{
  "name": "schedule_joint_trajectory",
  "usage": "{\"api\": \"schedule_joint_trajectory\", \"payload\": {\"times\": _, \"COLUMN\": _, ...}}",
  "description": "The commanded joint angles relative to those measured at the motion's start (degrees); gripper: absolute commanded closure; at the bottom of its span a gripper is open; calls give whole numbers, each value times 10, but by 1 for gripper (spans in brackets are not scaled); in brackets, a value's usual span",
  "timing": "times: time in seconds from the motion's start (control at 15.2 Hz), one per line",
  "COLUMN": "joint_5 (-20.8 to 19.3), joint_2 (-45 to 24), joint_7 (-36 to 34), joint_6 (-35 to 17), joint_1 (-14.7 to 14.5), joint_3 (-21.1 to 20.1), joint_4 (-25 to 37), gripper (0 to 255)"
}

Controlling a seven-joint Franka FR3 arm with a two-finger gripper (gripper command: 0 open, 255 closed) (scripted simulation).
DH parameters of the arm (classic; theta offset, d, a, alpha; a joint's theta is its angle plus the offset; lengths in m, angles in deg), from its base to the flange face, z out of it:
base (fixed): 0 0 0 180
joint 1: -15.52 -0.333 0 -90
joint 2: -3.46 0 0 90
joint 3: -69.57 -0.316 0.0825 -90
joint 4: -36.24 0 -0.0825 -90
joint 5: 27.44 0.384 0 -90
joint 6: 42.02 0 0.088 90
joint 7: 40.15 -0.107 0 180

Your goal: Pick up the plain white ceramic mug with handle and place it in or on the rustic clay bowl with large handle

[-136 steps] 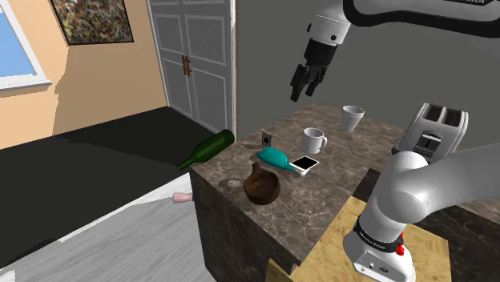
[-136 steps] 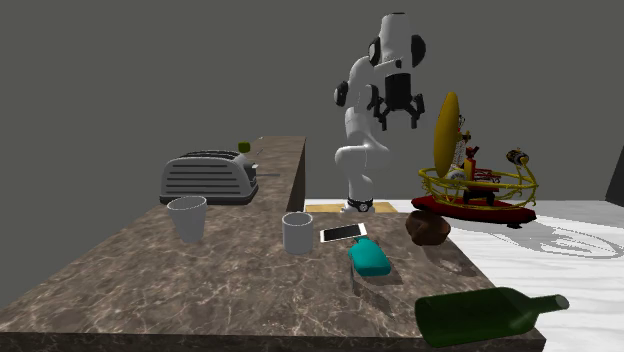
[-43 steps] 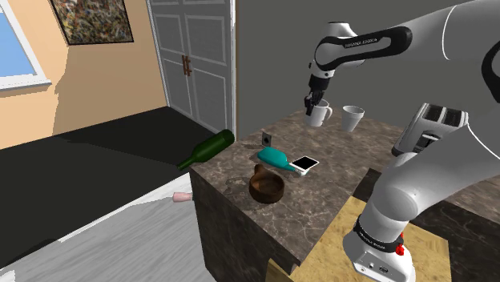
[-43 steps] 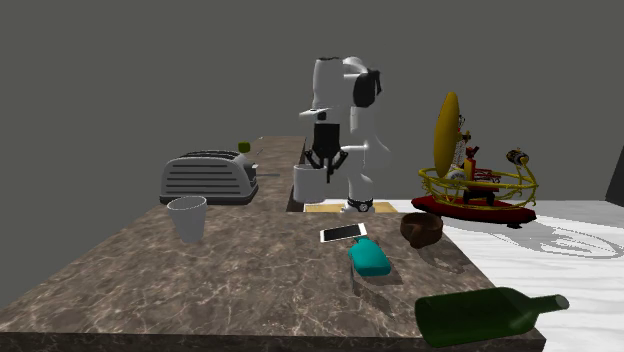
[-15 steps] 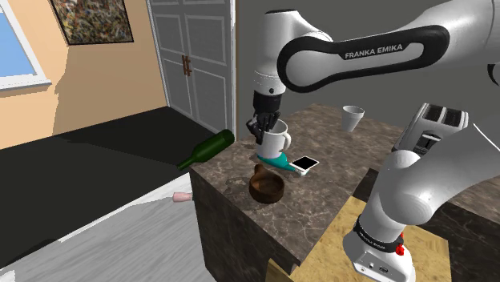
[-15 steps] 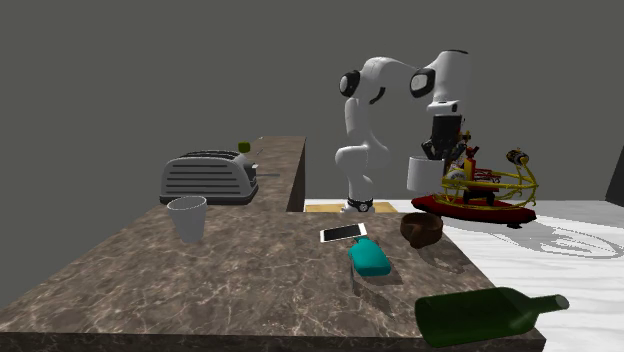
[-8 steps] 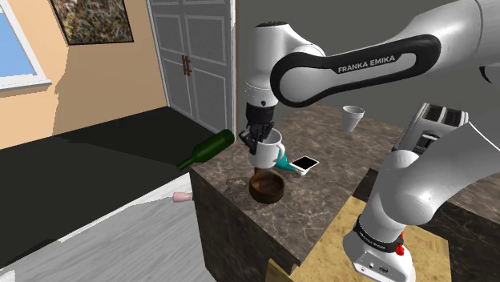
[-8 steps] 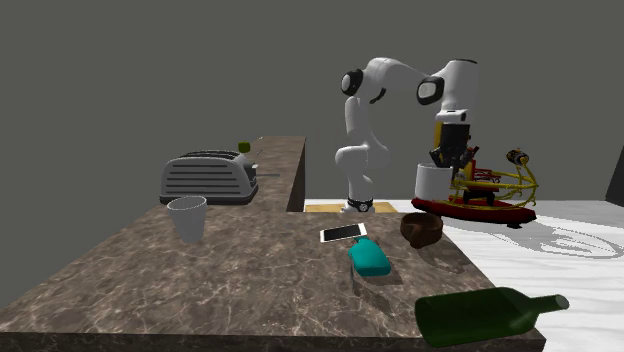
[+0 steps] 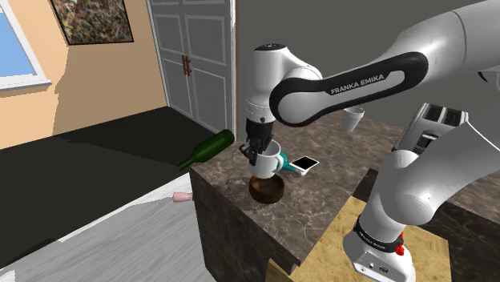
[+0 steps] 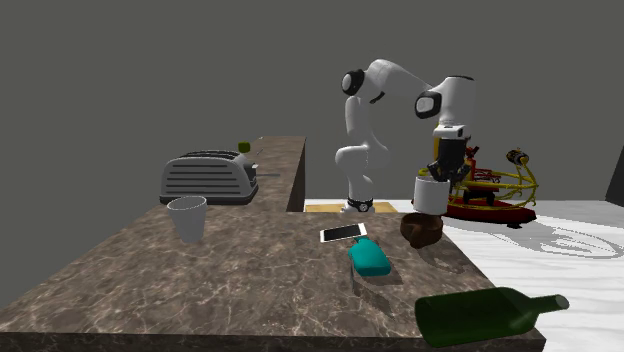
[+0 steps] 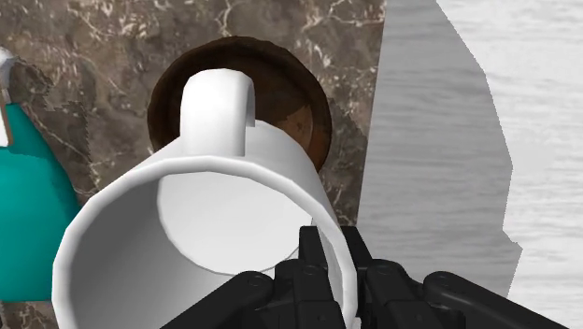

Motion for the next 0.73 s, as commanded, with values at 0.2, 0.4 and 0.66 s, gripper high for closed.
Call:
{"api": "schedule_joint_trajectory", "payload": {"times": 0.2, "joint_5": 0, "joint_2": -11, "joint_7": -3, "joint_6": -37, "joint_1": 0, "joint_3": -4, "joint_4": -26, "gripper": 255}}
{"api": "schedule_joint_trajectory", "payload": {"times": 0.4, "joint_5": 0, "joint_2": -11, "joint_7": -3, "joint_6": -37, "joint_1": 0, "joint_3": -4, "joint_4": -26, "gripper": 255}}
{"api": "schedule_joint_trajectory", "payload": {"times": 0.66, "joint_5": 0, "joint_2": -11, "joint_7": -3, "joint_6": -37, "joint_1": 0, "joint_3": -4, "joint_4": -26, "gripper": 255}}
